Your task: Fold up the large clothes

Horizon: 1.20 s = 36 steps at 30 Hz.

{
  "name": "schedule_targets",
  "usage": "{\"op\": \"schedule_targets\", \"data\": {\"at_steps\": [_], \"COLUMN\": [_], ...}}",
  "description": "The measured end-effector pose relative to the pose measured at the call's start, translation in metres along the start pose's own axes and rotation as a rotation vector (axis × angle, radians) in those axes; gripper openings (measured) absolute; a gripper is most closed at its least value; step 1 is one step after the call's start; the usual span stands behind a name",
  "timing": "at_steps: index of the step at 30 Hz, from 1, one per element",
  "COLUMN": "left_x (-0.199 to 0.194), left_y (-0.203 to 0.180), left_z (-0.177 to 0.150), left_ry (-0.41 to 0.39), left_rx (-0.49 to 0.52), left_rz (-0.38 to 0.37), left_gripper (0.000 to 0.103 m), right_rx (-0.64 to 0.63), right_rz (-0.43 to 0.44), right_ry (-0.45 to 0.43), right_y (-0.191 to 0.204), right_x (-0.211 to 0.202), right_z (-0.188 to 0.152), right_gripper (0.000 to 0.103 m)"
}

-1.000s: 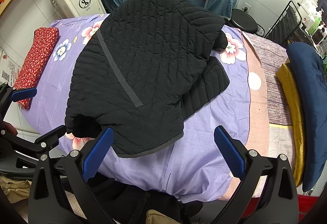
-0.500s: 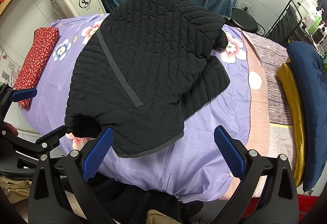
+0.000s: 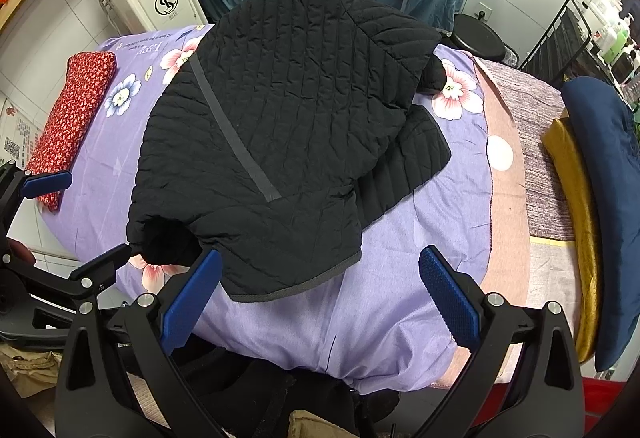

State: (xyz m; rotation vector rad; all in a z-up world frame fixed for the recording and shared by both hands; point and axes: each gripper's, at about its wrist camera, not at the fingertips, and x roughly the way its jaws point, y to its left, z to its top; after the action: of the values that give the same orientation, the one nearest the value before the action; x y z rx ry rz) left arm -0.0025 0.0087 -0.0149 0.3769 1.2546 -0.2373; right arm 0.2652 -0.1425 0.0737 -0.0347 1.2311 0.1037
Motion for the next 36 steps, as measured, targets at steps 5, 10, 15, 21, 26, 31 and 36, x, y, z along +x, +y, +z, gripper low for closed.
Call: {"op": "schedule_targets", "data": {"at_steps": [5, 10, 15, 21, 26, 31, 36], "left_x": [0.002, 0.004, 0.005, 0.01, 0.012, 0.014, 0.019], "left_y": [-0.001, -0.001, -0.002, -0.002, 0.0, 0.0, 0.003], "left_z": [0.0, 0.001, 0.004, 0.006, 0.01, 0.012, 0.012], "left_ry": [0.006, 0.011, 0.007, 0.029, 0.04, 0.049, 0.062], "left_rx": [0.0, -0.001, 0.003, 0.002, -0.005, -0.007, -0.018], "left_rz": [0.001, -0.006, -0.018, -0.029, -0.032, -0.034, -0.047], "left_gripper": [0.097, 0.097, 0.097, 0.097, 0.097, 0.097, 0.097], "right_rx": [0.0, 0.002, 0.004, 0.001, 0.0, -0.001, 0.004], "right_rz": [0.001, 0.002, 0.004, 0.007, 0.012, 0.018, 0.024], "right_ry": [0.0, 0.002, 0.013, 0.022, 0.027, 0.031, 0.04], "right_y": [0.0, 0.0, -0.003, -0.005, -0.006, -0.007, -0.01], "right_x": [0.0, 0.001, 0.005, 0.01, 0.012, 0.015, 0.019], "right_z": [-0.001, -0.001, 0.003, 0.009, 0.012, 0.015, 0.015], "right_gripper": [0.097, 0.097, 0.097, 0.097, 0.097, 0.097, 0.097]}}
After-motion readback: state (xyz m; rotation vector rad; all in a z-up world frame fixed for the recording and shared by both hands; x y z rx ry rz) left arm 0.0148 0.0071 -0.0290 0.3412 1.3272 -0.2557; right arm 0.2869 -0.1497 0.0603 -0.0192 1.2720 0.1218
